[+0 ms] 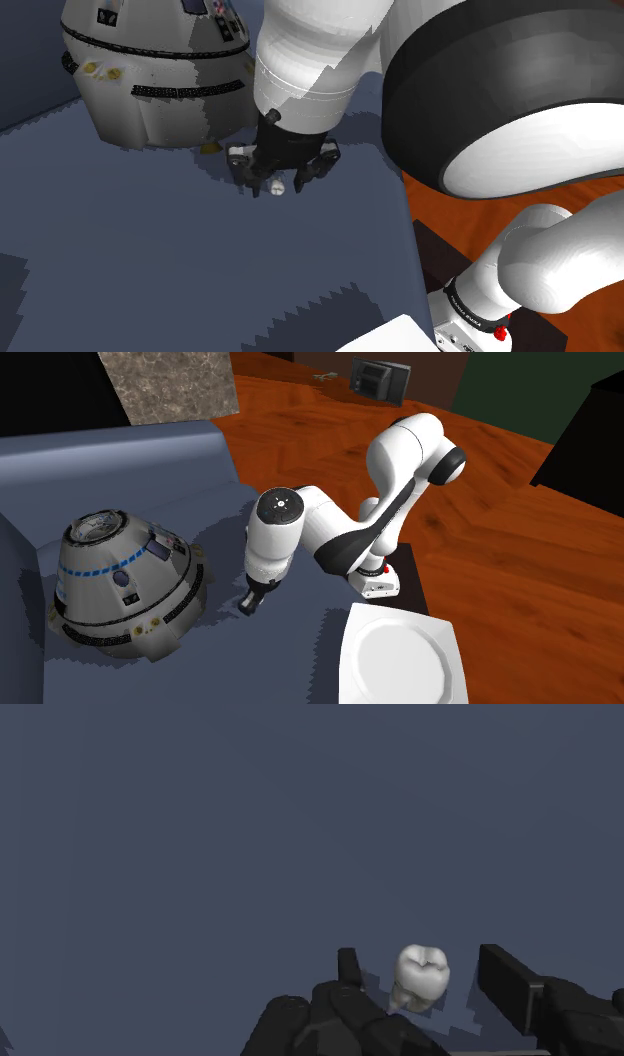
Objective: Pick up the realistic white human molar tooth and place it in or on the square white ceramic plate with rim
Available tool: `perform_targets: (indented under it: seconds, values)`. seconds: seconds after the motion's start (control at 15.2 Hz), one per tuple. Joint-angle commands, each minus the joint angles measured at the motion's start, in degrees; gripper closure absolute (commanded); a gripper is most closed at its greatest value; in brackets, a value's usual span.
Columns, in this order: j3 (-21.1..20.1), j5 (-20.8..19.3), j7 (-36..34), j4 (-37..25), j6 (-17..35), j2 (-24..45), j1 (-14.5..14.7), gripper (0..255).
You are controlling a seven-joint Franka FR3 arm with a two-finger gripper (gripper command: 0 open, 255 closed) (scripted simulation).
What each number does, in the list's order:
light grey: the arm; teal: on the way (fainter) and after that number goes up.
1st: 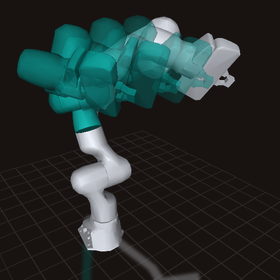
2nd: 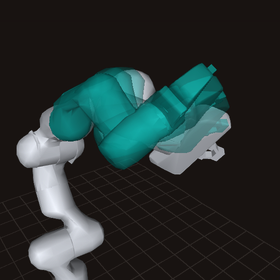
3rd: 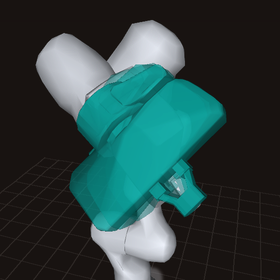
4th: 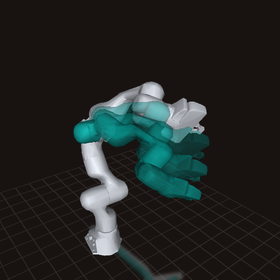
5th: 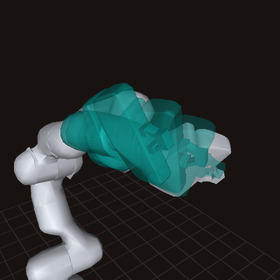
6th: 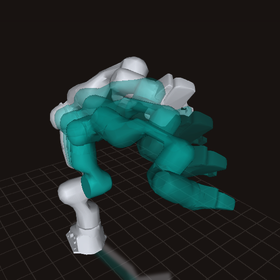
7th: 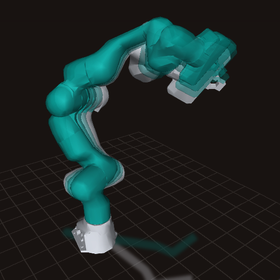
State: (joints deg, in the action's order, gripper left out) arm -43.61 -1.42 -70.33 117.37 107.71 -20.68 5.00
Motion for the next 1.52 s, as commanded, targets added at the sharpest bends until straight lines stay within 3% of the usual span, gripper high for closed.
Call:
perform_targets:
  seconds: [0.0, 0.53, 1.45]
  values:
    - [0.00, 0.00, 0.00, 0.00, 0.00, 0.00, 0.00, 255]
    - [0.01, -0.01, -0.01, 0.00, 0.01, 0.01, 0.01, 255]
    - [0.62, -0.89, 1.47, -11.73, -10.48, 1.37, -0.89, 255]
